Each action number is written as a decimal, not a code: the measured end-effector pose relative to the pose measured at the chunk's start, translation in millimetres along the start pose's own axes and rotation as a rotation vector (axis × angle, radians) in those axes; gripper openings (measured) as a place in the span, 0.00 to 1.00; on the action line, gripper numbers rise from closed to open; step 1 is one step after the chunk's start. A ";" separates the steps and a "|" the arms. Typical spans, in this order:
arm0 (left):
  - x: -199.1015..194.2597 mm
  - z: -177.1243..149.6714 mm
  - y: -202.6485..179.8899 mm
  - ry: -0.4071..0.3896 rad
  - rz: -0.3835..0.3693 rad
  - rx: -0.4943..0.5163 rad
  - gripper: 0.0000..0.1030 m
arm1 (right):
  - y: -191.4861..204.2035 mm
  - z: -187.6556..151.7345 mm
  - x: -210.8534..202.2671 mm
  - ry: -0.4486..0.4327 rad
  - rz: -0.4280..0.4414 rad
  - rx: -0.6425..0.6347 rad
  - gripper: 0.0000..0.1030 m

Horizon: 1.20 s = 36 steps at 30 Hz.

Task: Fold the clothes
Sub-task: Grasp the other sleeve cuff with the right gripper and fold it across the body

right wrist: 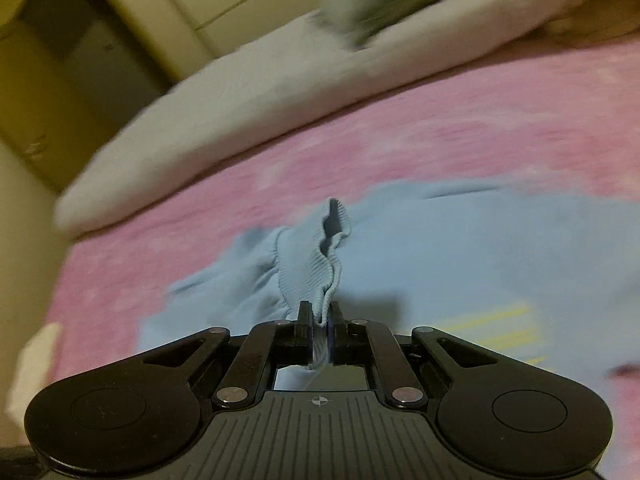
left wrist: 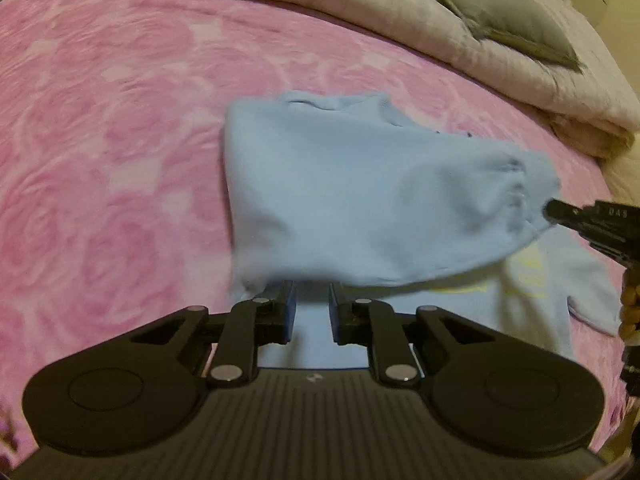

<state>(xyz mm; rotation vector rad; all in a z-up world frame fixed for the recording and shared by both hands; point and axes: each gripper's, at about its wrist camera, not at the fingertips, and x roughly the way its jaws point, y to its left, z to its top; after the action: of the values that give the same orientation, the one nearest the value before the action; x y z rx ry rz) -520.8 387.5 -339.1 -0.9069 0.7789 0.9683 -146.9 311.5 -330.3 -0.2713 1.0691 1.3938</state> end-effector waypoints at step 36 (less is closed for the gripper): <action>32.3 -0.6 -97.8 0.251 0.440 0.246 0.15 | -92.7 -42.0 -44.8 0.251 -0.262 0.022 0.27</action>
<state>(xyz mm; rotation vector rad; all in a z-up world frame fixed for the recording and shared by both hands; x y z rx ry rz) -419.2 370.6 -339.8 -0.6590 1.3194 1.1198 -76.2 230.5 -358.9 -0.5619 1.2056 1.1315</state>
